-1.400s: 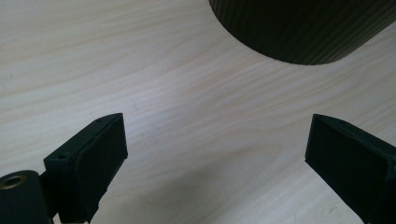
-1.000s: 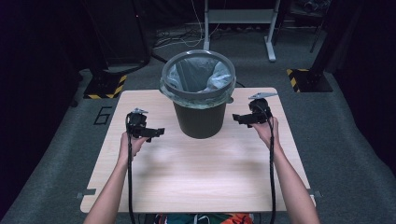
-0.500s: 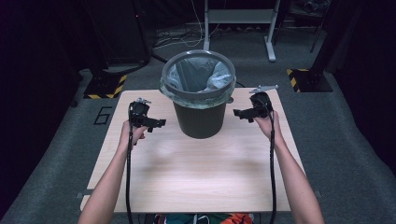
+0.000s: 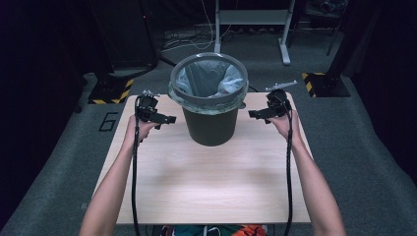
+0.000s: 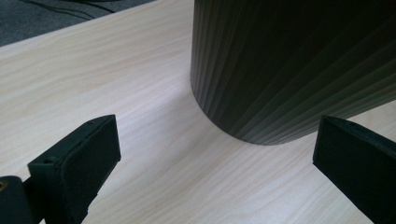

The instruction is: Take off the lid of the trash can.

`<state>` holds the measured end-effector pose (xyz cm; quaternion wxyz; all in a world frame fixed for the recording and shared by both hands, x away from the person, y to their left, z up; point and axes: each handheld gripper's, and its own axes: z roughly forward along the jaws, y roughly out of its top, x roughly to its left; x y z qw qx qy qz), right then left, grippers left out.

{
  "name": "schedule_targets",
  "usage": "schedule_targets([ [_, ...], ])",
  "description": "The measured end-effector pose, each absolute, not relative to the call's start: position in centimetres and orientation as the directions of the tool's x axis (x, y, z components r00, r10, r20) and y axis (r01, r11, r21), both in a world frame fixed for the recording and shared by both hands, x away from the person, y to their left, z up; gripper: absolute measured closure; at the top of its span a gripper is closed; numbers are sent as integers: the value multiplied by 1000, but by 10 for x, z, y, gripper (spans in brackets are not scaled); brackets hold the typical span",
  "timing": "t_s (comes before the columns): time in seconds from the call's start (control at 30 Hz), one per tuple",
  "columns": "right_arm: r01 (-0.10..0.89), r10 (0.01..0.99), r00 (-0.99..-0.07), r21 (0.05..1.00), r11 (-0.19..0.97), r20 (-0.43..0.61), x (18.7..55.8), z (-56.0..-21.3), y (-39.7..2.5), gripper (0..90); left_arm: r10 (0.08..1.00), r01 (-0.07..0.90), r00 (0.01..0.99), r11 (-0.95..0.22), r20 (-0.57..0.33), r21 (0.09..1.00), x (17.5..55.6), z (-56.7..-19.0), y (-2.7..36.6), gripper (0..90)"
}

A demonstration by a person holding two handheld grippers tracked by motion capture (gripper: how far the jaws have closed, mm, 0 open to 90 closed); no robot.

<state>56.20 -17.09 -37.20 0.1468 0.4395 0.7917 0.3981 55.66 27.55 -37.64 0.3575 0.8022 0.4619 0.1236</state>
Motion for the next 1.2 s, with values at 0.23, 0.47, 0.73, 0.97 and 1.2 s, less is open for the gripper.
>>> schedule_targets([
  [0.23,578,810,-576,757,305,113,566,-354,-168,15,833,651,538,-312,-131,692,562,-355,275,15],
  [0.47,579,805,-587,739,344,85,570,-337,-164,20,834,658,538,-325,-123,679,568,-337,276,16],
  [0.73,582,808,-583,734,348,79,576,-320,-161,52,847,666,519,-316,-115,676,576,-321,277,18],
  [0.97,583,824,-561,746,322,82,581,-302,-164,68,859,668,501,-306,-107,678,583,-306,279,22],
  [1.2,570,830,-554,755,323,64,583,-287,-163,86,866,681,495,-334,-74,651,584,-298,281,26],
])
